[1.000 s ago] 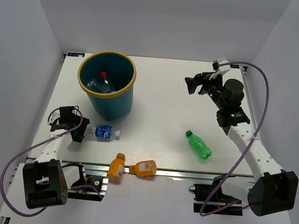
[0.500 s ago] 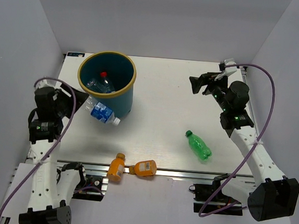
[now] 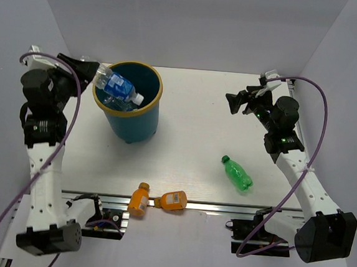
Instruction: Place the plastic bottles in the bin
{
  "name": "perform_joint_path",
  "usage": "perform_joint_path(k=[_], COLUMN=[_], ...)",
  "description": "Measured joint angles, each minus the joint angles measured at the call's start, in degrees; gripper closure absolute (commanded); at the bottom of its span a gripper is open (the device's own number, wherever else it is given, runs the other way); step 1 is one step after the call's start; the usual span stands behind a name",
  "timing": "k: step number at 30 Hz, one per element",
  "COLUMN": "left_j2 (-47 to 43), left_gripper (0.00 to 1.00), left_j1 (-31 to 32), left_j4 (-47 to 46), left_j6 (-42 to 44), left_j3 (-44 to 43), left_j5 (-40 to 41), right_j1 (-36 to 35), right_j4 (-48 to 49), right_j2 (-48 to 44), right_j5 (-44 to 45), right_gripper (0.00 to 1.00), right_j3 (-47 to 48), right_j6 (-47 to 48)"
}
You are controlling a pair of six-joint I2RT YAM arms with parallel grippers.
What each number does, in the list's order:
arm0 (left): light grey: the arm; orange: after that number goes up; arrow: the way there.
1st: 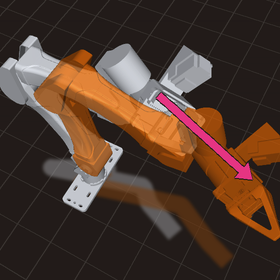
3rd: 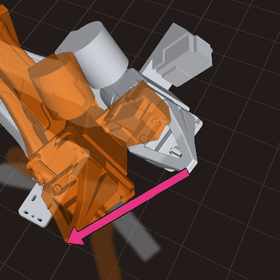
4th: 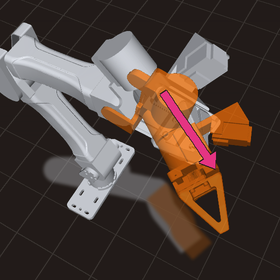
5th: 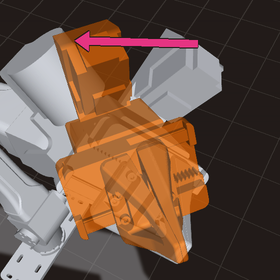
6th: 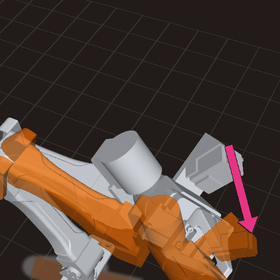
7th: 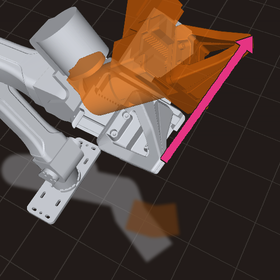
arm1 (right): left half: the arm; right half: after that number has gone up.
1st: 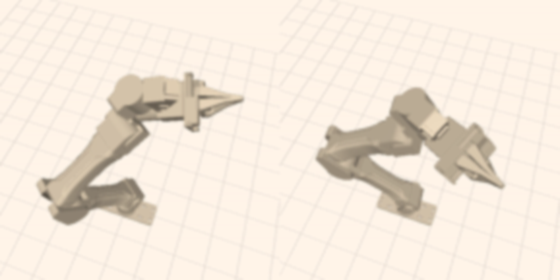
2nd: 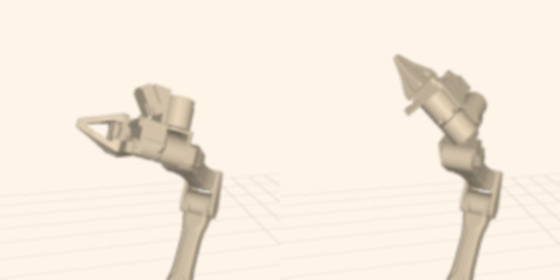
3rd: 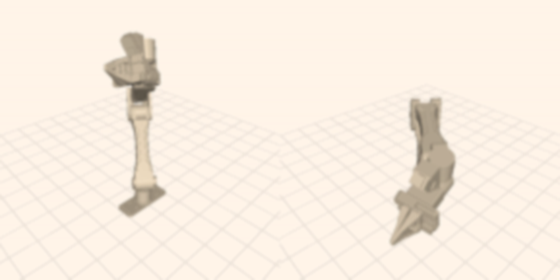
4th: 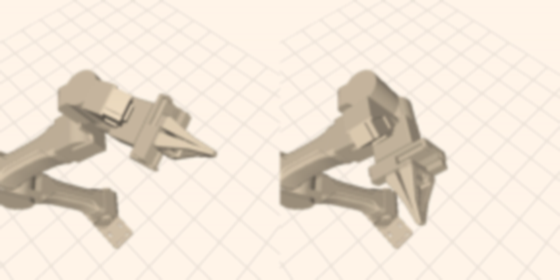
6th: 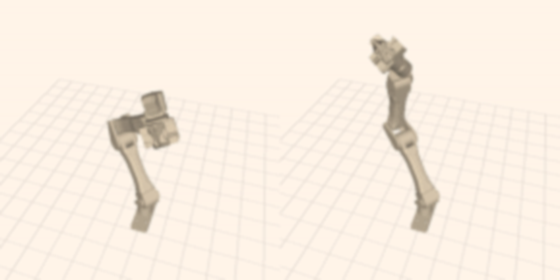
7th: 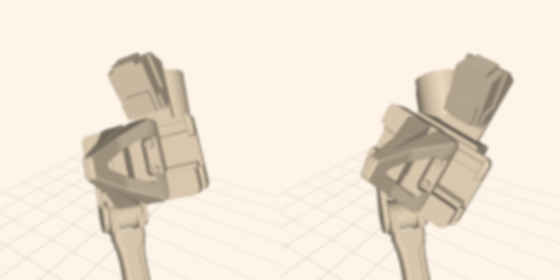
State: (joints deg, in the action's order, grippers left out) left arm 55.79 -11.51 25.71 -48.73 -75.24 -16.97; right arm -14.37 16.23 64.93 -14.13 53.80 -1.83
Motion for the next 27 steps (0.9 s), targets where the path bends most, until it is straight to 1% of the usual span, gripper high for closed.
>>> perform_joint_path(k=[4,6,7,8,10,11,12,13,14,17,21,27], left_j2=[7.7,11.0,12.6,14.0,16.4,17.2,17.9,18.3,18.6,18.8,19.6,24.3], left_gripper=[1.0,1.0,0.96,0.84,0.74,0.55,0.45,0.3,0.02,0.02,0.02,0.02], left_j1=[0.0,-0.1,0.0,0.0,0.2,0.4,0.6,0.9,1.2,1.7,1.9,1.9], left_j4=[-3.8,-4.9,-5.4,-5.6,-5.6,-5.6,-5.6,-5.6,-5.5,-5.5,-4.9,-2.0], left_j6=[-0.2,0.1,0.3,0.8,1.7,2.3,2.9,3.4,4.1,5.9,7.8,11.3], left_j3=[-2.8,-3.3,-3.3,-3.3,-3.3,-3.2,-3.1,-3.0,-3.0,-3.1,-4.6,-15.0], left_j5=[6.0,7.4,7.6,7.5,7.5,7.5,7.6,7.7,7.8,7.6,6.9,7.4], right_j1=[0.0,0.0,0.0,0.0,0.0,0.0,0.0,0.0,0.0,0.0,0.0,-0.3], right_j4=[-1.9,-4.0,-5.8,-7.9,-13.2,-16.5,-19.5,-23.1,-25.9,-33.3,-39.9,-44.9], right_j2=[0.4,0.6,0.7,0.8,1.1,1.4,1.7,2.3,3.1,6.5,10.3,11.5], right_j5=[-1.0,-1.1,-1.2,-1.5,-2.0,-2.1,-2.1,-2.0,-1.4,2.4,6.4,12.1], right_gripper=[0.11,0.11,0.11,0.11,0.11,0.11,0.11,0.11,0.11,0.11,0.11,0.11], right_j3=[0.0,0.0,0.3,0.6,1.4,1.7,2.1,2.8,3.3,4.5,4.6,3.4], right_j6=[4.0,6.0,7.5,9.1,13.0,14.8,16.3,17.6,18.4,18.7,16.8,10.8])
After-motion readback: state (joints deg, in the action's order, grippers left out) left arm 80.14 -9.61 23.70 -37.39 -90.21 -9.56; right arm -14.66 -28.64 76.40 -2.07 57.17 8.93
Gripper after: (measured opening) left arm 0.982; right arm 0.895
